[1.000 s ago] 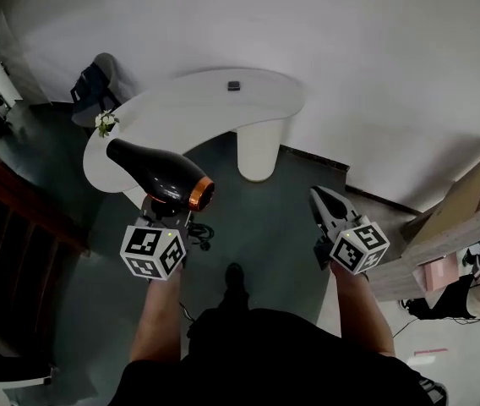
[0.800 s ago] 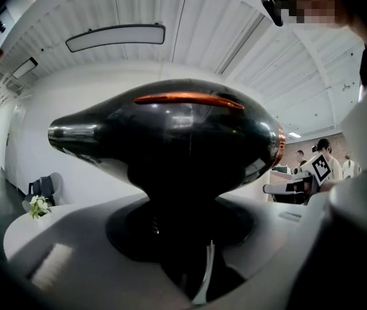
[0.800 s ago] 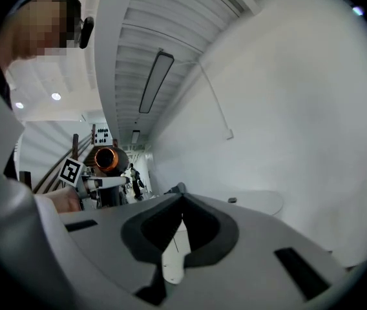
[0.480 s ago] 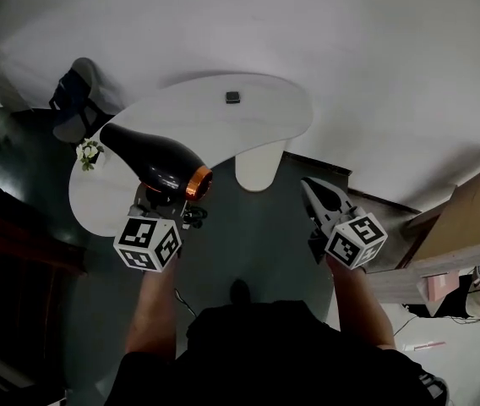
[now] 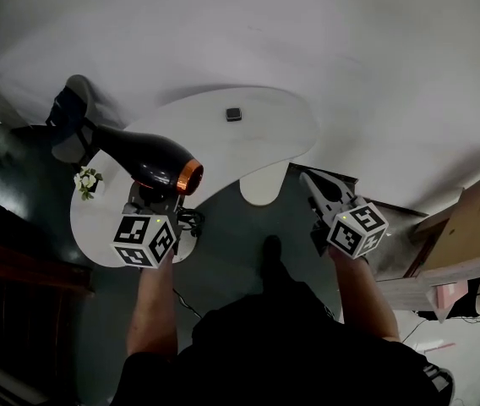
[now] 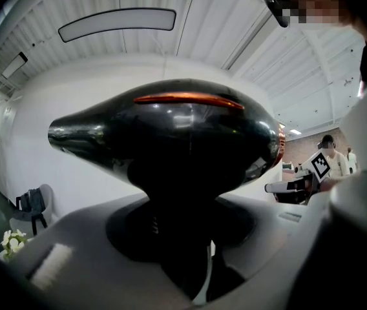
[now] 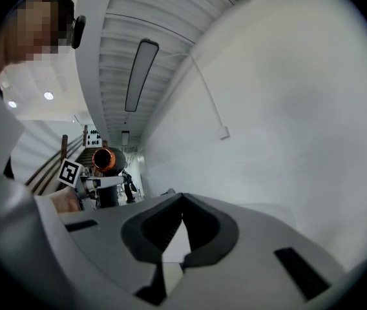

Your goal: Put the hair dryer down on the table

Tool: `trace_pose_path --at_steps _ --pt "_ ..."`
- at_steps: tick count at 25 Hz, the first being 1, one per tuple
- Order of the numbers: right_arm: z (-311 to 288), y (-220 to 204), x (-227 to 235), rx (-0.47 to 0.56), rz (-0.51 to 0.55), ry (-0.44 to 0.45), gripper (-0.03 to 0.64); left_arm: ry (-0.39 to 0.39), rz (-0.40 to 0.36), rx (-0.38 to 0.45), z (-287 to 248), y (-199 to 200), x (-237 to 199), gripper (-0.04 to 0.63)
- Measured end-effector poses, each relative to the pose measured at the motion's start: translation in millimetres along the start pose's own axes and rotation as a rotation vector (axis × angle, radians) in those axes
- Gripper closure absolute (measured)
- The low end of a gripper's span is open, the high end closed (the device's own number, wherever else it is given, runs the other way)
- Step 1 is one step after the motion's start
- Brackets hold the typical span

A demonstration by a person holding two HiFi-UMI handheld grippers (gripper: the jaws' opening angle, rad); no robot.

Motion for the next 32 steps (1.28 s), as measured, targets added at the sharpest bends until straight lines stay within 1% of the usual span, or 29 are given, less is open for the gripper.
trace_pose_path --at_steps 3,7,11,15,18,21,24,32 --pt "-33.6 -4.1 19.6 -0.008 -0.018 0.012 0.611 0.005 -0.006 -0.013 -28.9 -2.3 -20.5 0.419" --pt "-90.8 -6.5 55.1 -0.027 -0.036 0.03 0.611 0.013 -0.012 -0.048 -80.6 -9.4 -55.2 0.419" --pt "-148.3 -4.2 100.1 -0.063 -0.05 0.052 0.611 0.028 0.01 -0.09 -137.6 -22.5 -84.4 0.419" --pt "-204.6 3.1 153.4 -0.097 -0.068 0.067 0.611 0.022 0.012 -0.149 -203.8 -34.4 -107.2 0.419" --pt "-237.0 12.1 183.6 -0.107 -0.055 0.076 0.611 0.007 0.023 -0.175 -246.6 -44.1 -118.7 0.419" --pt "-258.6 17.9 199.7 -0.109 -0.055 0.072 0.611 -0.017 0.044 -0.194 -280.6 -55.5 -129.6 0.419" --pt "-272.9 17.2 211.1 -0.124 -0.059 0.062 0.611 -0.055 0.055 -0.235 -314.4 -69.0 -139.5 0.419" --pt "-298.1 14.5 233.3 -0.148 -0.075 -0.012 0.611 -0.197 0.078 -0.347 -388.2 -107.9 -157.2 0.419"
Point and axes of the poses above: the fingertips, and each gripper's own axes: z backward along the fingers, x to its right, y out of its top, the point moved 7 cm from there along z, backward along the fingers, and after that the axes turned 13 degrees about -y, right-handed, at the moved point
